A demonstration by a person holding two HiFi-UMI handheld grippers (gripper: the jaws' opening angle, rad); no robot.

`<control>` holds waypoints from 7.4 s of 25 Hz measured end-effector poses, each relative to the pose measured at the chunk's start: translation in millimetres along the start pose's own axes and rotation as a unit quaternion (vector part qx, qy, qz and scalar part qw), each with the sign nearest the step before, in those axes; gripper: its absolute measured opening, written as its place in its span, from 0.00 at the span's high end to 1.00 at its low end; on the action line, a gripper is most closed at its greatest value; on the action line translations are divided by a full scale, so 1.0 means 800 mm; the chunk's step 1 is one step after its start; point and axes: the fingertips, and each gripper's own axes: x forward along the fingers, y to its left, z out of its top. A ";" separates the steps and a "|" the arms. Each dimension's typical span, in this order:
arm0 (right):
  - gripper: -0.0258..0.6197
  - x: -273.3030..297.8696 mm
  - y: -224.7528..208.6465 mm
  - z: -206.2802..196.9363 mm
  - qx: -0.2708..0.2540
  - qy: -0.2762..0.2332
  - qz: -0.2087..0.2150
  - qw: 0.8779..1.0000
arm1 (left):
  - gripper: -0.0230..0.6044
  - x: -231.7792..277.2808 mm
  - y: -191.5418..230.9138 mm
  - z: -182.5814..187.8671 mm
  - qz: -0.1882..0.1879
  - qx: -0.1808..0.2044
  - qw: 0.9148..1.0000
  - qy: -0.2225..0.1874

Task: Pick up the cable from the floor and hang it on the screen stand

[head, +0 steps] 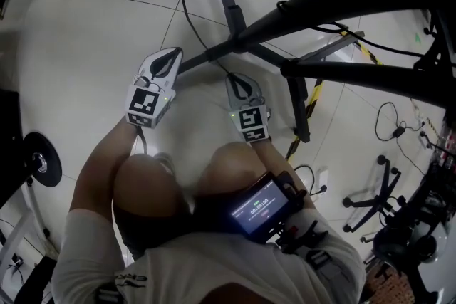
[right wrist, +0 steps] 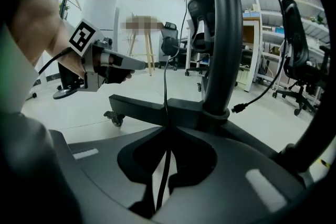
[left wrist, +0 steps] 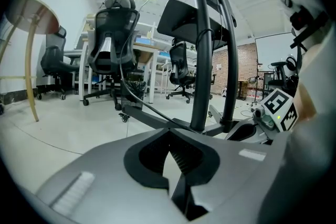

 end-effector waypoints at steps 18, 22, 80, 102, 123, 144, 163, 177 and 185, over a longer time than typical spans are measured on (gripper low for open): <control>0.91 -0.181 0.001 0.249 -0.018 -0.019 -0.012 1.000 | 0.96 -0.108 -0.003 0.235 0.049 -0.038 0.998 -0.018; 0.91 -0.249 0.001 0.344 -0.035 -0.036 -0.022 0.998 | 0.96 -0.156 -0.011 0.335 0.057 -0.035 0.997 -0.029; 0.91 -0.945 -0.168 1.149 -0.213 -0.353 -0.275 0.868 | 0.96 -0.357 -0.295 1.279 -0.152 0.141 0.911 -0.357; 0.91 -1.109 -0.312 1.203 -0.259 -0.359 -0.367 0.818 | 0.96 -0.282 -0.439 1.419 -0.212 0.119 0.875 -0.419; 0.91 -1.101 -0.413 1.219 -0.215 -0.270 -0.416 0.842 | 0.96 -0.276 -0.430 1.445 -0.178 0.130 0.873 -0.435; 0.91 -1.068 -0.406 1.139 -0.169 -0.247 -0.402 0.865 | 0.96 -0.249 -0.435 1.412 -0.198 0.117 0.883 -0.408; 0.90 -1.049 -0.391 1.124 -0.136 -0.293 -0.383 0.866 | 0.96 -0.254 -0.405 1.373 -0.180 0.108 0.902 -0.376; 0.86 -1.029 -0.389 1.068 -0.096 -0.279 -0.393 0.871 | 0.96 -0.259 -0.389 1.341 -0.192 0.094 0.909 -0.358; 0.93 -1.026 -0.370 0.996 -0.047 -0.252 -0.412 0.874 | 0.96 -0.262 -0.377 1.303 -0.209 0.071 0.916 -0.334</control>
